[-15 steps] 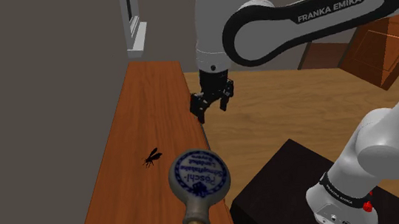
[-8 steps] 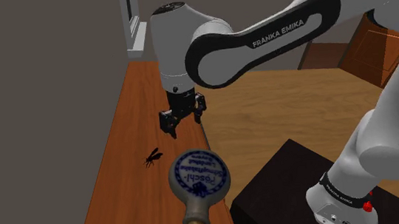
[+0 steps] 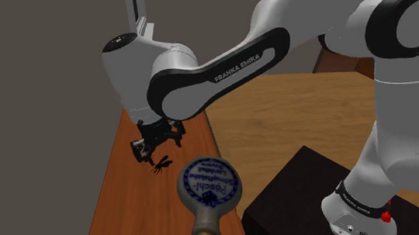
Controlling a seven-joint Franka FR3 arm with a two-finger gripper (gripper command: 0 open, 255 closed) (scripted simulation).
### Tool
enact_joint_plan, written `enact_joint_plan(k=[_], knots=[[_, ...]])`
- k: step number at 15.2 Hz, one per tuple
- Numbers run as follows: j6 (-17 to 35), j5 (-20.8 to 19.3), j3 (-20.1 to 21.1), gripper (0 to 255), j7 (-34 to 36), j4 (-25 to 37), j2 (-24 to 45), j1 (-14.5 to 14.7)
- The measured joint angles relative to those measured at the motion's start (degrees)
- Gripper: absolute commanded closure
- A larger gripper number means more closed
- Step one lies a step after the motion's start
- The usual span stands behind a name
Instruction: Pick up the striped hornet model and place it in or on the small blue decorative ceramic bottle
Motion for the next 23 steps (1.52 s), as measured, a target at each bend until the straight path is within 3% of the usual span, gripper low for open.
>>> enact_joint_plan(k=[3, 16, 17, 23], knots=[[-2.0, -3.1, -1.3, 0, 2.0, 7.0, 6.6, 3.8], [2.2, -4.7, -2.3, 0, 3.0, 4.5, 8.8, 3.6], [2.2, -4.7, -2.3, 255, 3.0, 4.5, 8.8, 3.6], [2.0, -4.8, -2.4, 255, 3.0, 4.4, 8.3, 3.4]])
